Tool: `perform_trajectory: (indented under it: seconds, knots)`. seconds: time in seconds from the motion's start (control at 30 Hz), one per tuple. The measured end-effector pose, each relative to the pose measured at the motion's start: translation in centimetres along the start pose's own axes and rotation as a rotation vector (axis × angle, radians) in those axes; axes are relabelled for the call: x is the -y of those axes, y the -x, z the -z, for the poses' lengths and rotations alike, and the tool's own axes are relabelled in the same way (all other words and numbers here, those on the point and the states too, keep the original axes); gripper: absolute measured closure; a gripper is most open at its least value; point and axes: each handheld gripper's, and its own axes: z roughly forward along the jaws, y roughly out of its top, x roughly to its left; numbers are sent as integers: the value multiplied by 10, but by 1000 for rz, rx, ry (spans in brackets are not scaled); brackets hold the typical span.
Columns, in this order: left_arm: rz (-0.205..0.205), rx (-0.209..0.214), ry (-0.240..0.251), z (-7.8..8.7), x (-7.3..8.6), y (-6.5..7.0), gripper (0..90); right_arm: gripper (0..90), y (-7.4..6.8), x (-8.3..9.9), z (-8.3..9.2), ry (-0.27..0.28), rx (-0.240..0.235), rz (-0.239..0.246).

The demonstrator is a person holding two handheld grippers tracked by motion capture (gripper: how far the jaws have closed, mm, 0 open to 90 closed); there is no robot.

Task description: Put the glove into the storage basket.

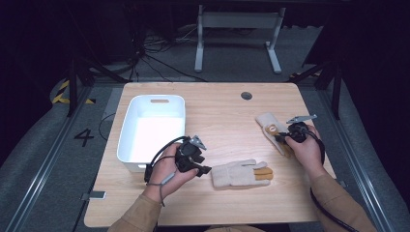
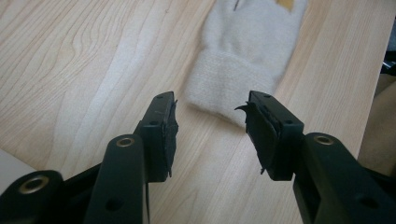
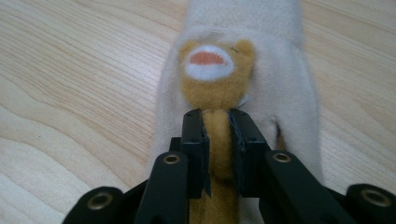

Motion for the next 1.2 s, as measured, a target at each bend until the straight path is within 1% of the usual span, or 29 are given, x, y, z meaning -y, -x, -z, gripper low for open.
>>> perform_trajectory:
  seconds: [0.1,0.2,0.27,0.37,0.4,0.43,0.47,0.5,0.53,0.6,0.67,0.7,0.73,0.77,0.8,0.83,1.07,1.2]
  knots:
    - [0,-1,3,0,0,0,538,795,1,0,1,9,-3,-8]
    - [1,-1,1,0,0,-1,539,804,1,-1,4,9,2,-2]
    - [0,0,1,-1,-1,-1,539,807,1,-2,8,26,0,-5]
    - [-2,6,1,-2,-3,-1,539,811,0,-3,15,35,3,-1]
    - [-4,6,0,-2,-3,-1,539,813,0,-3,19,48,3,1]
    - [-5,6,1,-3,-3,-1,539,813,0,-3,19,48,3,1]
    - [-5,7,2,-3,-4,0,539,813,0,-3,21,53,4,5]
    - [-7,7,2,-3,-4,-1,540,814,-1,-4,27,68,0,15]
    - [-8,8,0,-3,-5,-1,540,814,-1,-4,27,68,0,15]
    - [-10,10,-1,-3,-5,-1,539,814,-2,-5,33,85,0,22]
    - [-7,11,-2,-4,-6,0,539,815,-5,-6,39,100,-4,32]
    - [-19,14,-1,-4,-7,0,539,815,-8,-8,45,110,-3,44]
    - [-19,14,-1,-4,-7,0,539,815,-8,-8,45,110,-3,44]
    - [-20,13,1,-5,-8,0,539,815,-12,-9,50,118,-20,48]
    - [-21,12,2,-5,-8,0,539,815,-12,-9,50,118,-20,48]
    - [-22,11,5,-5,-9,1,539,816,-14,-10,53,126,-30,47]
    - [-31,17,3,-6,-12,1,540,816,-32,-16,72,157,-66,111]
    - [-38,19,5,-6,-14,1,540,816,-40,-18,78,165,-86,133]
